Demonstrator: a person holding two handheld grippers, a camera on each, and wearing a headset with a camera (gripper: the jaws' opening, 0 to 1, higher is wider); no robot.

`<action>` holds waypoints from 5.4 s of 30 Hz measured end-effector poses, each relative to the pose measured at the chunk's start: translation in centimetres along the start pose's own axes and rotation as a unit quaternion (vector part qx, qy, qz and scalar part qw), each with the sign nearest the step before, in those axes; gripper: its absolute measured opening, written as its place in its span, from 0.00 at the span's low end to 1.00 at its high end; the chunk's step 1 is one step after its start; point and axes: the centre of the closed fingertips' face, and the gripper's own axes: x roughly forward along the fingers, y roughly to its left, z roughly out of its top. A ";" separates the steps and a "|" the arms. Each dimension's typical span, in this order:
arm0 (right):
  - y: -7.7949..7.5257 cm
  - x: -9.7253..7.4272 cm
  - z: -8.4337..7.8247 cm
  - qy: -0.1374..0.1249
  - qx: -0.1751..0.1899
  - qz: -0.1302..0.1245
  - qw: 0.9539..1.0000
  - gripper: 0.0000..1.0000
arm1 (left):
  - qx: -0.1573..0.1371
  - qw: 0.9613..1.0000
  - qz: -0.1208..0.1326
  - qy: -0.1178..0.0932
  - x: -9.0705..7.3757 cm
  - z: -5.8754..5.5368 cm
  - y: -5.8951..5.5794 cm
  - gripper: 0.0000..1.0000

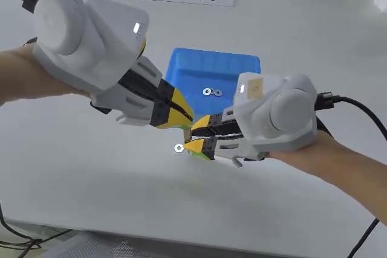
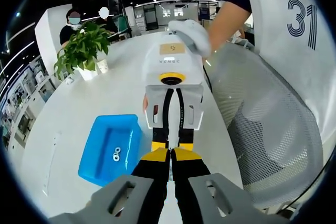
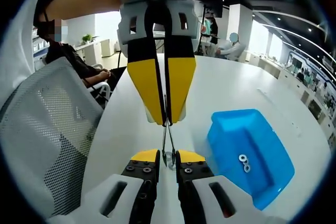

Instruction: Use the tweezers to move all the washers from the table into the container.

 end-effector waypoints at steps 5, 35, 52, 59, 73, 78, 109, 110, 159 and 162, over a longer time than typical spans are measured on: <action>0.0 0.0 -0.2 0.001 0.003 0.001 1.000 0.13 | -0.003 1.000 -0.001 -0.003 0.0 0.0 -0.1 0.05; -0.1 0.7 -1.0 0.013 -0.010 0.008 1.000 0.09 | -0.008 1.000 0.002 0.002 -0.2 -0.4 0.3 0.05; -1.2 -1.9 1.2 -0.004 -0.029 -0.017 0.999 0.09 | 0.017 1.000 0.010 -0.011 -2.0 2.5 1.1 0.05; -2.1 -3.3 2.5 -0.008 -0.049 -0.034 0.998 0.09 | 0.042 0.999 0.013 -0.011 -2.8 4.2 1.7 0.05; -4.6 -5.2 4.7 -0.020 -0.070 -0.066 0.995 0.09 | 0.087 0.996 0.023 -0.006 -4.0 6.3 3.9 0.05; -6.1 -5.5 5.3 -0.025 -0.072 -0.076 0.994 0.09 | 0.098 0.995 0.028 -0.004 -4.3 6.8 5.1 0.05; -11.6 -0.9 2.0 -0.005 -0.030 -0.077 0.997 0.09 | 0.053 0.998 0.043 -0.013 -1.1 2.4 10.8 0.05; -11.7 -0.8 1.8 -0.005 -0.028 -0.077 0.997 0.09 | 0.052 0.998 0.044 -0.013 -0.9 2.2 10.9 0.05; -11.9 -1.1 0.5 0.001 0.000 -0.087 0.996 0.11 | 0.042 0.998 0.044 -0.009 -0.3 1.5 11.1 0.05; -11.9 -1.5 0.9 -0.002 -0.003 -0.092 0.996 0.11 | 0.047 0.998 0.046 -0.008 -0.6 2.0 11.1 0.05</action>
